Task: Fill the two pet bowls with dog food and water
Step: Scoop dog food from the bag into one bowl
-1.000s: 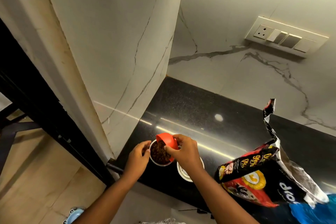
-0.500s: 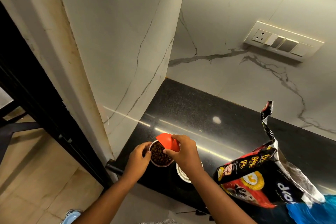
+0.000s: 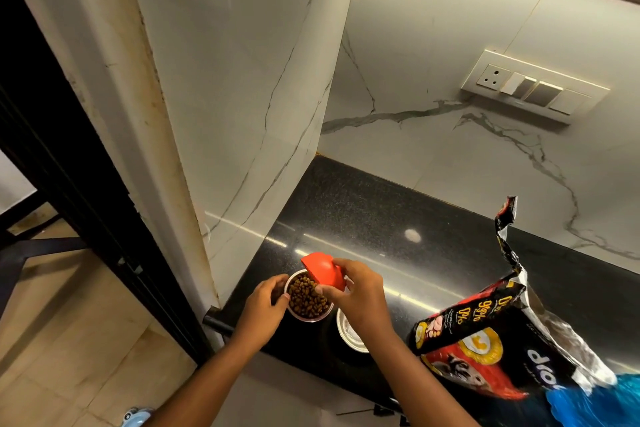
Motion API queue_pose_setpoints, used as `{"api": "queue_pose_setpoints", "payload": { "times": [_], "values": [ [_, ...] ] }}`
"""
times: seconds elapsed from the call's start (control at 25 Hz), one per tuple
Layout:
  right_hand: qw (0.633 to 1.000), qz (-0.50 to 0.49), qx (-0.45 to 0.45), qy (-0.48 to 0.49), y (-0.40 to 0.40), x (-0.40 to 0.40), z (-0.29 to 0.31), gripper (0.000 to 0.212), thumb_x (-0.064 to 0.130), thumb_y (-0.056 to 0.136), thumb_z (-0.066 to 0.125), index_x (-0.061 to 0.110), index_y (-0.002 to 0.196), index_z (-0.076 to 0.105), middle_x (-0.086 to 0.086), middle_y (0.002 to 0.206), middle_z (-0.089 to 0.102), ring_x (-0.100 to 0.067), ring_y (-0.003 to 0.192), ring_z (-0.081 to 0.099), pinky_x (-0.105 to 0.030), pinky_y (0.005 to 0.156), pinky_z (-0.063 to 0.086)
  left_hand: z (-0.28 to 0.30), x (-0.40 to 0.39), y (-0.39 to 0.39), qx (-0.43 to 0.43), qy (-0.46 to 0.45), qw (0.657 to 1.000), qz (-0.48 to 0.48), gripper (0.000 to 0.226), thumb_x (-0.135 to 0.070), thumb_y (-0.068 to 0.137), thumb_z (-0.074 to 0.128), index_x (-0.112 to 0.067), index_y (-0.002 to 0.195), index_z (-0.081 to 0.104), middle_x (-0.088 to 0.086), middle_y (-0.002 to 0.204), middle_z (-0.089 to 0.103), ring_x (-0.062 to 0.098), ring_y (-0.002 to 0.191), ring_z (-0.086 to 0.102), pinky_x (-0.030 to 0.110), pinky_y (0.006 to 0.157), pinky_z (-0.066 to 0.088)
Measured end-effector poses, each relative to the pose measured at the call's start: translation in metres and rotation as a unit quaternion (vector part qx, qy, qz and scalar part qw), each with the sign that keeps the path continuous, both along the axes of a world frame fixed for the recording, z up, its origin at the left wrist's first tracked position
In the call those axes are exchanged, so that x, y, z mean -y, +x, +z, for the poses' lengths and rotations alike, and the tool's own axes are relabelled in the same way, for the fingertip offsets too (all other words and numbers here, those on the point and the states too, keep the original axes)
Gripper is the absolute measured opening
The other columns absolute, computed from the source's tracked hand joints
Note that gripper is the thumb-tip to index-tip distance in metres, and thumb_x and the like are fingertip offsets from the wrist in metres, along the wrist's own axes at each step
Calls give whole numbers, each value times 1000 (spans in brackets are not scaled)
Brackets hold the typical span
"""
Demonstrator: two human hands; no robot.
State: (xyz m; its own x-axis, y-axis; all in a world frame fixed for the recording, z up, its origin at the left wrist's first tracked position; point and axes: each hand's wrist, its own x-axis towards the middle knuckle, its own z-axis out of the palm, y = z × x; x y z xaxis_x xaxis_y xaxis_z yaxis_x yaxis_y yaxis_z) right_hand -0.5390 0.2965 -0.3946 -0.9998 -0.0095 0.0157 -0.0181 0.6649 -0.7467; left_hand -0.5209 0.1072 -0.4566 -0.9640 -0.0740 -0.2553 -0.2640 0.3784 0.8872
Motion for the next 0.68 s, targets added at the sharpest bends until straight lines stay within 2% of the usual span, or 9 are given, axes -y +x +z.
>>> {"api": "queue_pose_setpoints", "payload": {
  "times": [0.12,0.24,0.32,0.44,0.48,0.56,0.64,0.68],
  "values": [
    [997,-34,4,-76,3,-10,12,55,28,68,92,19,119,71,6,107,70,-12,100,68,-29,89,58,8,1,-1,-4,11,1000,-2,43,-12,93,60,-18,134,55,2,132,58,14,123,54,27,103,43],
    [981,-80,34,-172,4,-22,27,46,26,71,90,17,114,73,4,102,74,-8,95,72,-18,77,59,20,-5,-5,-28,15,999,-3,42,-13,93,60,-18,134,55,2,132,59,11,121,55,24,100,42],
    [971,-112,42,-206,6,-31,31,36,30,73,90,21,105,76,4,95,78,-12,91,75,-26,76,62,27,-11,-7,-34,18,999,-10,43,-15,93,59,-19,135,55,1,133,58,11,122,55,24,99,43],
    [950,-152,58,-267,11,-45,41,32,32,75,87,17,101,78,-5,93,80,-22,89,77,-49,82,63,39,-23,-7,-41,31,999,-17,42,-15,93,59,-21,134,56,0,132,59,11,121,55,27,101,44],
    [939,-160,65,-299,13,-50,48,31,29,78,85,12,103,77,-10,95,79,-27,90,77,-51,82,63,44,-27,-6,-49,42,998,-17,40,-15,93,59,-22,132,57,0,131,61,10,120,56,29,103,45],
    [913,-170,73,-363,18,-63,67,27,22,84,80,4,104,75,-19,99,77,-33,92,76,-45,80,64,52,-37,-6,-68,60,996,-15,35,-21,94,59,-27,128,59,-2,126,64,9,116,59,36,106,46],
    [897,-170,75,-400,24,-78,88,23,20,87,77,4,103,75,-22,101,76,-35,93,75,-40,77,64,63,-50,-7,-78,79,994,-21,32,-43,93,55,-35,123,60,-7,123,66,8,116,60,41,105,48],
    [894,-168,74,-409,28,-87,99,22,20,87,76,4,103,76,-22,101,76,-35,94,75,-41,78,64,70,-58,-8,-79,92,992,-26,39,-56,89,51,-39,123,60,-9,124,66,7,118,60,42,104,49]
  ]
}}
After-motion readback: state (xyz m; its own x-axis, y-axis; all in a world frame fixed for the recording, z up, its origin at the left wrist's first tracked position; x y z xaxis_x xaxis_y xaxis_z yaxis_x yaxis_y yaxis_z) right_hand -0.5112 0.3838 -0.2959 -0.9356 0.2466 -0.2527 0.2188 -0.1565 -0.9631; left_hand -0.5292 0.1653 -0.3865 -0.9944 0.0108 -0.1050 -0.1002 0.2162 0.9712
